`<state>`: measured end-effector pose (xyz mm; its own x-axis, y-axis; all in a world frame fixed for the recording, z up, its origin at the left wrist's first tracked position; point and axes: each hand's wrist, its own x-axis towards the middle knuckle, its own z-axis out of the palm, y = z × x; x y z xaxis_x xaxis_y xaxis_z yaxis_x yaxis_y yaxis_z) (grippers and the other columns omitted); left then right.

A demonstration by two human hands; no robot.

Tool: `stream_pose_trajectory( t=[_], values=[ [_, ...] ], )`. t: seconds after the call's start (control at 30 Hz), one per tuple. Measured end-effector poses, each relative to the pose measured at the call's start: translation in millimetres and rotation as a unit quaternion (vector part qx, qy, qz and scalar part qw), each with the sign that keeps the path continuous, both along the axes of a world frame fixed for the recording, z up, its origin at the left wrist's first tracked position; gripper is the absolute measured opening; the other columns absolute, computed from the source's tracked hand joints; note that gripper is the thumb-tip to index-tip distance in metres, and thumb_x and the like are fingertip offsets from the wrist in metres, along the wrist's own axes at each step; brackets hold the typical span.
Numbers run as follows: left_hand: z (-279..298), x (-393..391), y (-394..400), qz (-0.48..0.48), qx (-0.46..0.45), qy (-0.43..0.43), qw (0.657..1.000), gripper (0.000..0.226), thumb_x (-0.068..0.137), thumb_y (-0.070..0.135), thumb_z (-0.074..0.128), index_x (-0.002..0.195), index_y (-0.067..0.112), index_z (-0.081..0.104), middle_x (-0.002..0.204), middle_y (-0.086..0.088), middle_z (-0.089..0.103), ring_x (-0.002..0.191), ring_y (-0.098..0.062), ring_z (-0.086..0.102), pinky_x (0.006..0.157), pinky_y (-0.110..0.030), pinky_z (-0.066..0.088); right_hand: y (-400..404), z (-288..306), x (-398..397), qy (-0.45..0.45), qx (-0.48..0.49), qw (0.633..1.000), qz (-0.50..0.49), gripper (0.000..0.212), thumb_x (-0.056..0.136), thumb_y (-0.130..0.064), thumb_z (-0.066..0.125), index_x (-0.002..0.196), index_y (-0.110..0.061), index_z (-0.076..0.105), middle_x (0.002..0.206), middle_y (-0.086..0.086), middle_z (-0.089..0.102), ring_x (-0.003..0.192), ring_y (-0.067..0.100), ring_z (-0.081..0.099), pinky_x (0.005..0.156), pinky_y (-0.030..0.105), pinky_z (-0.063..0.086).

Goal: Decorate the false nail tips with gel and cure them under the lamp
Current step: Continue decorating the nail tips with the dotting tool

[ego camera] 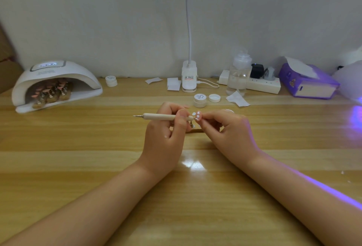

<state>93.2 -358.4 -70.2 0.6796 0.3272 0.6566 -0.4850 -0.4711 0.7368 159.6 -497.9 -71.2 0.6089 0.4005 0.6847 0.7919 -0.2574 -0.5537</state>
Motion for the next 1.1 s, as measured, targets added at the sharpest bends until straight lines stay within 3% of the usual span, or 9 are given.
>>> stream_pose_trajectory(
  t=[0.27,0.5,1.1],
  values=[
    [0.1,-0.3,-0.3,-0.004,-0.003,0.01,1.0,0.017,0.089,0.04,0.042,0.079,0.031,0.052,0.067,0.008,0.066,0.064,-0.005,0.064,0.061,-0.026,0.052,0.9,-1.0,0.4,0.0,0.004,1.0,0.001,0.01,0.083,-0.008,0.07,0.089,-0.012,0.075,0.069,-0.002,0.069,0.06,0.014,0.056,0.065,0.037,0.048],
    [0.9,-1.2,-0.3,0.001,-0.007,0.013,1.0,0.017,0.088,0.041,0.042,0.08,0.031,0.052,0.071,0.003,0.067,0.063,-0.006,0.064,0.062,-0.035,0.053,0.5,-1.2,0.7,-0.003,0.006,1.0,0.002,0.01,0.083,-0.008,0.07,0.09,-0.012,0.075,0.069,-0.001,0.069,0.061,0.015,0.056,0.064,0.036,0.048],
    [1.4,-1.5,-0.4,-0.002,-0.002,0.011,1.0,0.016,0.089,0.039,0.042,0.08,0.03,0.052,0.069,0.005,0.066,0.064,-0.006,0.064,0.062,-0.035,0.052,-0.1,-0.1,-0.6,0.009,-0.003,1.0,0.003,0.01,0.084,-0.009,0.069,0.092,-0.011,0.075,0.071,0.0,0.069,0.063,0.015,0.056,0.065,0.035,0.048]
  ],
)
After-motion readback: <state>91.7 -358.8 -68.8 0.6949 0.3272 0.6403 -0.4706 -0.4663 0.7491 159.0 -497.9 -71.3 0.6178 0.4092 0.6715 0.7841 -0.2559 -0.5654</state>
